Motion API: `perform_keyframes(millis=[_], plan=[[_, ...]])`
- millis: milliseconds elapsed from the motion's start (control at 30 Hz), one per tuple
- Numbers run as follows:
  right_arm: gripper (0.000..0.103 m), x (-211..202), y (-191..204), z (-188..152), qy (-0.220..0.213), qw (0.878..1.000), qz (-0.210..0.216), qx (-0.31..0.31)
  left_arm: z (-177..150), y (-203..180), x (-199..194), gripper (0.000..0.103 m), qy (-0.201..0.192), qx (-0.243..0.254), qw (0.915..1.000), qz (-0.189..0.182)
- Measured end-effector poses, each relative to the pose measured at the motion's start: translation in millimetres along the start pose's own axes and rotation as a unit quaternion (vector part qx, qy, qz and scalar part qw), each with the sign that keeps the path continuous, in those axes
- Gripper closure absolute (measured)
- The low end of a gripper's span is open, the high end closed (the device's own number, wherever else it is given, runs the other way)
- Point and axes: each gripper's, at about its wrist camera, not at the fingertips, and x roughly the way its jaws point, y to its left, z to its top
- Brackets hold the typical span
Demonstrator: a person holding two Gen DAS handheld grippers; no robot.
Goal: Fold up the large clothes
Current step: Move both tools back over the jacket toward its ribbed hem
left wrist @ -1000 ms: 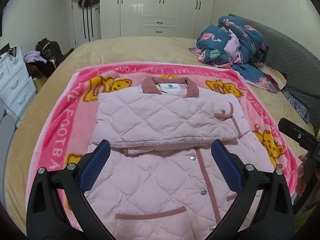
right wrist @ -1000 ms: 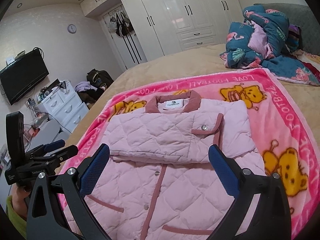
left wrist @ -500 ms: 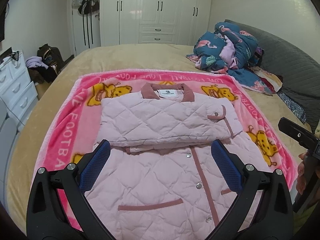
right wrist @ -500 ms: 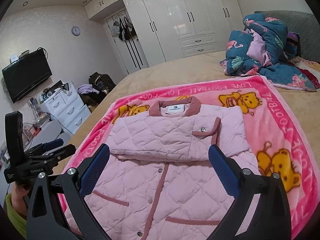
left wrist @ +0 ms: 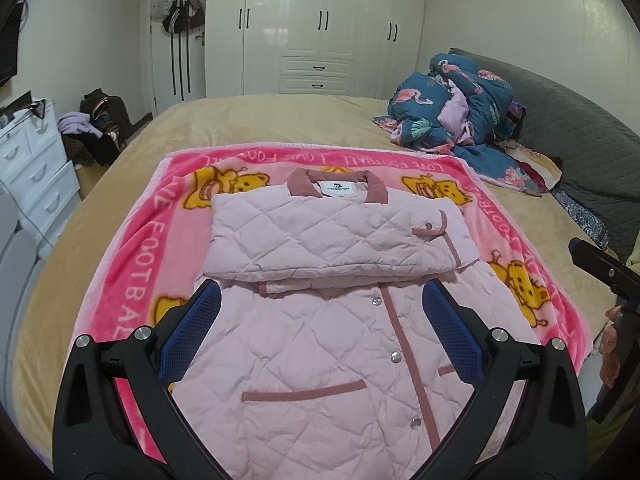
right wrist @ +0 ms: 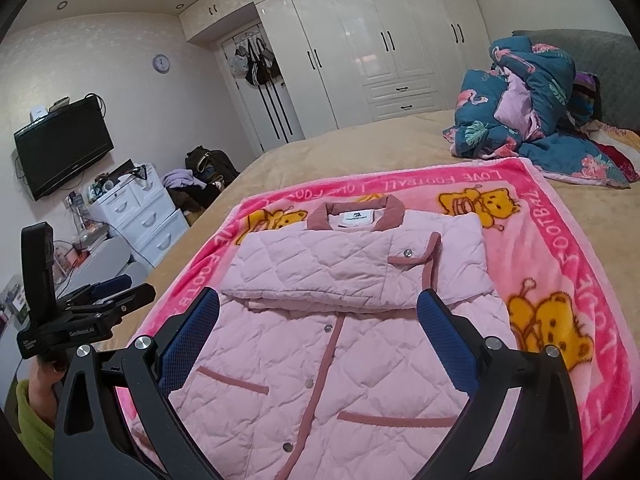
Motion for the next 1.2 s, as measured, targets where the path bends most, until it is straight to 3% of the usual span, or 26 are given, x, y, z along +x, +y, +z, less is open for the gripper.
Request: perform_keyframes(millis=[567,1200], plan=[[0.004,-5,-8,-51,0.045,0.998,-0.028,-0.018,-52,7,7,0.008,0.031,0.001,0.9994,0.015],[0.004,-5,-52,-94,0.085,0.995,-0.061,0.004,-106,7,25,0.008,0.078,0.013,0.9968,0.015]])
